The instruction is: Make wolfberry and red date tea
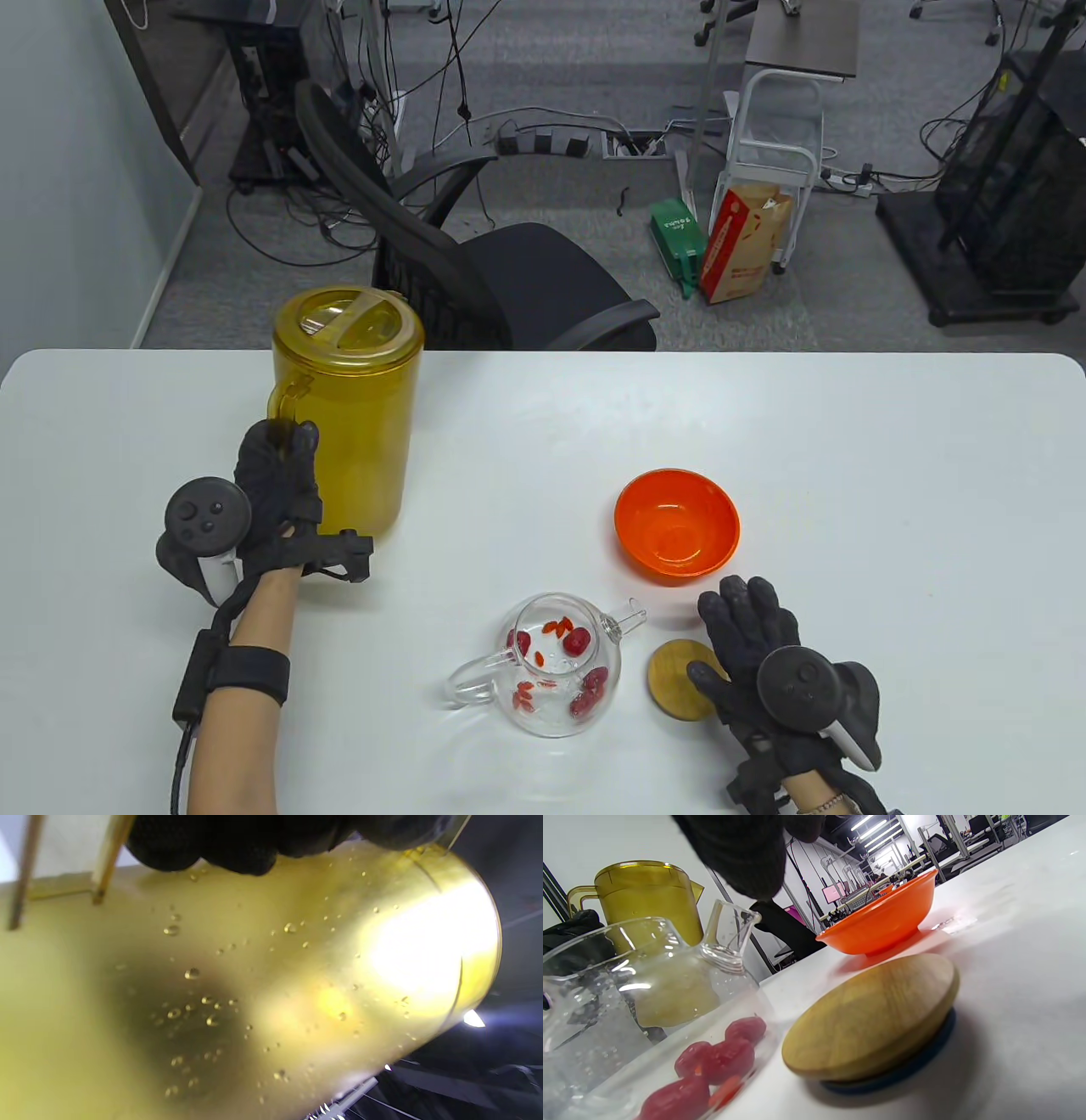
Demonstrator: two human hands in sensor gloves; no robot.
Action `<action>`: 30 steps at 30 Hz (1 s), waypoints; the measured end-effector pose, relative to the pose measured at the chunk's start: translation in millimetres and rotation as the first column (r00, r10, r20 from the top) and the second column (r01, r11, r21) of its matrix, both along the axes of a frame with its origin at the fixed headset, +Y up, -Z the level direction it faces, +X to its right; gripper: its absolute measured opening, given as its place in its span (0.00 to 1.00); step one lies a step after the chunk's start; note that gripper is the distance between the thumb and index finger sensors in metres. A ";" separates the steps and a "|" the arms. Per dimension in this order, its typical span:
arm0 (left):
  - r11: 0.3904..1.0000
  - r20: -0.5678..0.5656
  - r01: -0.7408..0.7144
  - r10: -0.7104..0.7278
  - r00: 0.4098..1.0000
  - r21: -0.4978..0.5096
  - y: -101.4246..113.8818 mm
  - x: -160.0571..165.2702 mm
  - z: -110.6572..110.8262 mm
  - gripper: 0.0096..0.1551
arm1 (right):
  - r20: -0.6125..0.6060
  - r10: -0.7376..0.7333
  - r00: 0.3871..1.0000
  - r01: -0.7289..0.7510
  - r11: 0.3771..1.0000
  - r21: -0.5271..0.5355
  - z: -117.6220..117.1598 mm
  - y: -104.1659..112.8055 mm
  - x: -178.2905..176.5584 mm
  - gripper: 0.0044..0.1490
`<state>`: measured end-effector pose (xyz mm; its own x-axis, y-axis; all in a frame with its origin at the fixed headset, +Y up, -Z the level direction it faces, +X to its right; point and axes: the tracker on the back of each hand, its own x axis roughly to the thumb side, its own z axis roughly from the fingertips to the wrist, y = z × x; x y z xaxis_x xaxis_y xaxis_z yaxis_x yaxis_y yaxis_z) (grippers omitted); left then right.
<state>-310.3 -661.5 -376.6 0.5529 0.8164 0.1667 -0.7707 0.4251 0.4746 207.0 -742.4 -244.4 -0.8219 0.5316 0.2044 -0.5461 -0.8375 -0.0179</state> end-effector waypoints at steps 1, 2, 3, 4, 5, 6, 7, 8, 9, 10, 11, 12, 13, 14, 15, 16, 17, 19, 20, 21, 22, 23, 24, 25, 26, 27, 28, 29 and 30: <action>1.000 0.033 -0.013 0.012 0.999 0.025 4.4 6.1 3.0 0.24 | 0.004 0.002 1.000 -0.002 1.000 0.008 0.5 0.8 0.8 0.49; 0.998 0.068 -0.036 0.032 0.997 0.049 8.7 10.9 5.3 0.25 | 0.008 0.005 1.000 -0.005 1.000 0.011 1.0 1.3 1.3 0.49; 0.996 0.102 -0.057 0.050 0.993 0.066 12.6 14.5 7.2 0.27 | 0.011 0.013 1.000 -0.013 1.000 0.015 1.7 2.0 1.6 0.49; 0.994 0.150 -0.079 0.066 0.986 0.081 19.0 18.8 9.8 0.27 | 0.010 0.020 1.000 -0.020 1.000 0.019 2.1 2.6 1.6 0.49; 0.993 0.186 -0.080 0.062 0.981 0.090 24.0 21.2 11.4 0.28 | 0.008 0.024 1.000 -0.025 0.999 0.023 2.4 3.1 1.5 0.49; 0.993 0.238 -0.057 0.032 0.971 0.100 32.5 24.8 14.4 0.28 | 0.006 0.026 1.000 -0.026 0.999 0.025 2.6 3.4 1.3 0.49; 0.993 0.276 -0.015 -0.017 0.961 0.113 40.9 27.6 17.3 0.28 | 0.005 0.026 1.000 -0.027 0.999 0.028 2.7 3.7 1.2 0.49; 0.993 0.308 0.017 -0.053 0.950 0.120 47.9 30.3 19.8 0.28 | 0.004 0.026 1.000 -0.026 0.999 0.030 2.6 3.6 1.2 0.49; 0.991 0.341 0.050 -0.090 0.936 0.125 56.5 33.7 23.3 0.29 | 0.002 0.026 1.000 -0.026 0.999 0.030 2.4 3.4 1.3 0.49; 0.990 0.362 0.067 -0.109 0.926 0.128 62.1 35.6 25.4 0.29 | 0.001 0.025 1.000 -0.025 0.999 0.030 2.4 3.4 1.3 0.49; 0.989 0.395 0.084 -0.127 0.910 0.125 68.6 37.6 28.2 0.29 | 0.000 0.021 1.000 -0.021 0.999 0.032 2.5 3.6 1.5 0.49; 0.988 0.409 0.092 -0.136 0.902 0.128 71.7 38.7 29.9 0.30 | -0.002 0.019 1.000 -0.019 0.999 0.031 2.5 3.7 1.6 0.49; 0.985 0.423 0.102 -0.151 0.893 0.138 75.7 40.2 32.2 0.30 | -0.004 0.015 1.000 -0.015 0.999 0.035 2.8 4.1 1.7 0.49; 0.984 0.439 0.109 -0.160 0.884 0.140 77.8 41.4 33.7 0.31 | -0.004 0.014 1.000 -0.014 0.999 0.038 3.0 4.4 1.7 0.49; 0.983 0.466 0.124 -0.174 0.868 0.136 80.4 43.5 36.0 0.31 | -0.006 0.014 1.000 -0.014 0.999 0.041 3.3 5.1 1.7 0.49; 0.981 0.486 0.138 -0.187 0.854 0.135 82.0 45.4 37.8 0.31 | -0.009 0.014 1.000 -0.013 0.999 0.043 3.7 5.5 1.6 0.49; 0.978 0.506 0.161 -0.208 0.837 0.136 83.8 47.8 40.1 0.32 | -0.008 0.012 1.000 -0.011 0.999 0.044 4.0 5.8 1.6 0.49; 0.965 0.549 0.230 -0.262 0.794 0.129 88.1 52.9 44.7 0.32 | -0.011 0.010 1.000 -0.009 0.999 0.042 3.9 5.4 1.4 0.49; 0.960 0.561 0.253 -0.276 0.780 0.121 89.5 54.3 45.8 0.32 | -0.011 0.010 1.000 -0.010 0.999 0.040 3.9 5.2 1.4 0.49; 0.952 0.583 0.284 -0.296 0.757 0.115 91.3 56.2 47.2 0.33 | -0.015 0.012 1.000 -0.011 0.999 0.037 4.0 5.5 0.9 0.49; 0.947 0.599 0.302 -0.307 0.739 0.112 92.3 57.5 48.0 0.33 | -0.018 0.013 1.000 -0.012 0.999 0.034 4.0 5.3 0.6 0.49; 0.939 0.619 0.328 -0.320 0.717 0.106 93.6 59.6 49.9 0.33 | -0.023 0.014 1.000 -0.013 0.999 0.033 4.3 5.4 0.0 0.49; 0.931 0.632 0.350 -0.332 0.700 0.102 95.0 62.3 52.0 0.33 | -0.024 0.015 1.000 -0.014 0.999 0.035 4.5 5.4 -0.3 0.49; 0.926 0.638 0.363 -0.340 0.691 0.100 96.0 63.9 53.3 0.33 | -0.024 0.016 1.000 -0.015 0.999 0.036 4.6 5.6 -0.5 0.49; 0.918 0.647 0.383 -0.354 0.676 0.101 97.8 66.6 55.1 0.33 | -0.025 0.017 1.000 -0.016 0.999 0.039 4.6 5.5 -0.7 0.49; 0.908 0.654 0.407 -0.369 0.660 0.102 99.8 69.2 56.6 0.34 | -0.026 0.019 0.999 -0.018 0.999 0.039 4.5 5.4 -0.6 0.49; 0.900 0.660 0.425 -0.380 0.647 0.102 101.4 71.1 57.5 0.33 | -0.025 0.019 1.000 -0.018 0.999 0.037 4.6 5.4 -0.5 0.49; 0.889 0.669 0.446 -0.392 0.632 0.099 102.9 73.4 58.3 0.34 | -0.024 0.018 1.000 -0.017 0.999 0.036 4.8 5.6 -0.3 0.49; 0.877 0.677 0.470 -0.404 0.616 0.096 104.7 75.9 59.6 0.34 | -0.021 0.014 1.000 -0.013 0.999 0.035 5.0 5.8 0.4 0.49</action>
<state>-234.4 -556.8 -317.1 0.6187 0.5364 0.5740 -0.5748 0.8071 -0.1347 207.4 -736.7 -239.5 -0.8244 0.5125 0.2401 -0.5351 -0.8440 -0.0359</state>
